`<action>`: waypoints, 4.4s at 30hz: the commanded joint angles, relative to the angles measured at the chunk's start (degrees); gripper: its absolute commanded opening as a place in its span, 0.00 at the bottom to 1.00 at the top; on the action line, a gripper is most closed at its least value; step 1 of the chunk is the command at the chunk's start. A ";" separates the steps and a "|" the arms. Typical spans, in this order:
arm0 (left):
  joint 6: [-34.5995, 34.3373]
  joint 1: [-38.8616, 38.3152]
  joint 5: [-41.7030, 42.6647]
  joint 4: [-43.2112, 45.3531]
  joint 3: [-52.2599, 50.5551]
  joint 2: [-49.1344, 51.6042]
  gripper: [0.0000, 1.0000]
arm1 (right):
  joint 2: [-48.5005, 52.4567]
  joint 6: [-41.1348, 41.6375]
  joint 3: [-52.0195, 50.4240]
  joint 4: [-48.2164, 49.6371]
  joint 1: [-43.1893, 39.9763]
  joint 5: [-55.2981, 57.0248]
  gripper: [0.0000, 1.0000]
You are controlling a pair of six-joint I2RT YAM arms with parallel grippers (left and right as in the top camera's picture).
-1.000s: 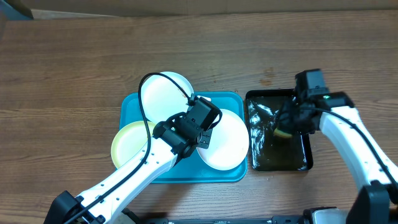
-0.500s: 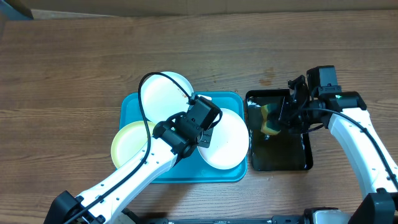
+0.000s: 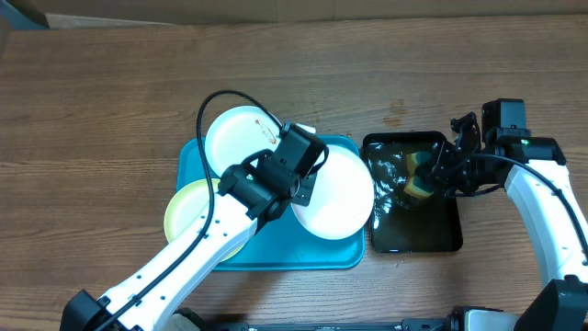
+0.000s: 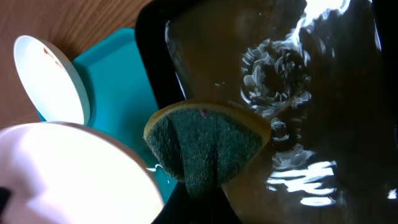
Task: Clean dirty plates on tray and stack at the side
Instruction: 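Lift the green sponge out of the black tray with the right gripper, then bring the sponge with the right gripper onto the plate held by left, then scrub the held white plate's face with the sponge in the right gripper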
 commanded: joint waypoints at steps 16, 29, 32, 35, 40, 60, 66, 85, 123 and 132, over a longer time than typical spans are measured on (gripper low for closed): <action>0.42 -1.70 5.09 10.12 3.91 7.06 0.04 | -0.98 -7.13 10.10 -4.74 -0.22 -19.28 0.04; 0.46 -2.45 8.85 12.96 4.09 7.04 0.04 | -0.87 -10.67 9.33 -3.15 7.98 -21.05 0.04; 0.46 -2.45 9.86 13.20 4.09 7.04 0.04 | -0.87 -10.69 8.20 1.11 9.90 -21.03 0.04; 0.46 -2.43 11.41 13.14 4.09 7.04 0.04 | -0.66 -13.55 6.95 5.29 10.99 -20.98 0.04; 0.68 -2.43 11.52 12.96 4.09 7.04 0.04 | 0.39 -17.53 6.80 6.86 11.08 -18.43 0.04; 0.63 -1.86 11.54 13.42 4.24 7.04 0.04 | 0.59 -22.38 -4.13 19.30 11.19 -18.69 0.04; 0.63 -1.57 11.54 13.40 4.63 7.04 0.04 | 0.57 -22.40 -5.81 18.16 11.19 -17.90 0.04; 1.36 -1.55 7.87 12.09 4.63 7.04 0.04 | -6.91 -12.37 -4.72 6.64 8.11 -13.07 0.04; 1.27 -1.57 6.60 12.50 4.63 7.04 0.04 | -1.25 -3.08 -11.02 9.11 12.98 -34.91 0.04; 1.29 -1.57 6.40 12.52 4.63 7.04 0.04 | -1.25 -3.08 -11.02 6.84 12.96 -31.01 0.04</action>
